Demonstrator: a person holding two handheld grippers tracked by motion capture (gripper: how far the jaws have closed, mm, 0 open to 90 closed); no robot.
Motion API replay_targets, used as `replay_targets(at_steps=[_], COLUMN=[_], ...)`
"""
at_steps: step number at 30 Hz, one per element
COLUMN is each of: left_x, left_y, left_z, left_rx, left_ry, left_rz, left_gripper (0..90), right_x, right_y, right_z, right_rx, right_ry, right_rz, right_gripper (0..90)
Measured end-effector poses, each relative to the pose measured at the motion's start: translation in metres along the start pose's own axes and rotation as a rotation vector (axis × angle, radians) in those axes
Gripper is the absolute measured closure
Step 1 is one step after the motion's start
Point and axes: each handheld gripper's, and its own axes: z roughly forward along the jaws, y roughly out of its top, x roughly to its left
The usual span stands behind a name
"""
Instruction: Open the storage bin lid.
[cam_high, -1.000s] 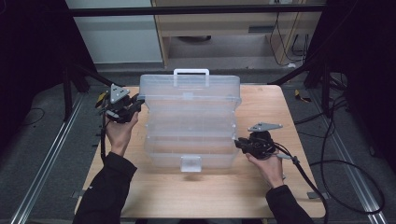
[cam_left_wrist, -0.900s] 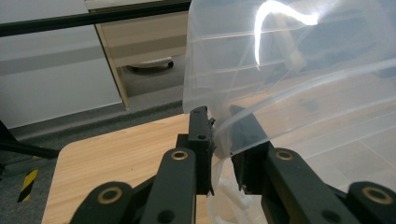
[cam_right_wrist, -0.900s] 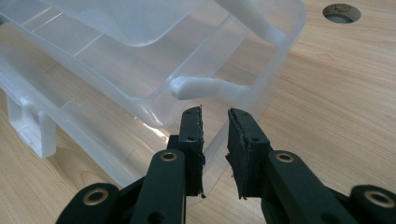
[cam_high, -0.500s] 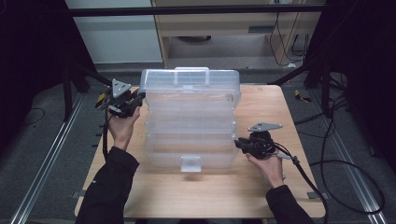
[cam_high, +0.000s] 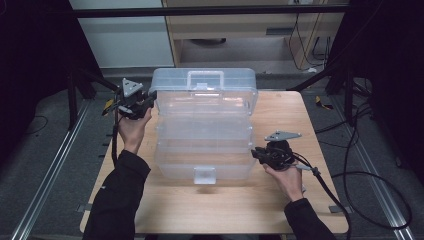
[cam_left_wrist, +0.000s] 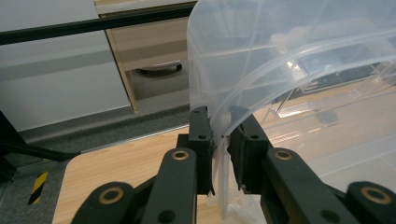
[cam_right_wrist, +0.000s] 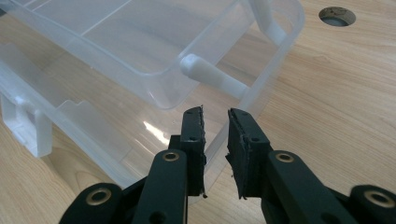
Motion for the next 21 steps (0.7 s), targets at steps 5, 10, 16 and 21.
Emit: replay_targets(at_steps=[5, 10, 16, 21], left_x=[0.001, 0.002, 0.003, 0.003], left_y=[0.005, 0.008, 0.010, 0.013], left_z=[0.008, 0.013, 0.017, 0.022], left_rx=[0.004, 0.004, 0.007, 0.009], left_ry=[0.010, 0.014, 0.018, 0.021], left_rz=[0.004, 0.003, -0.005, -0.012], left_gripper=[78.5, 78.5, 78.5, 78.5], right_x=[0.001, 0.001, -0.001, 0.000], right_y=[0.000, 0.000, 0.000, 0.000], right_z=[0.000, 0.000, 0.001, 0.003], right_rx=[0.001, 0.000, -0.004, -0.006], right_ry=[-0.003, -0.005, 0.004, -0.005], right_rz=[0.001, 0.000, 0.016, 0.020], right_gripper=[76.4, 76.4, 75.4, 74.1])
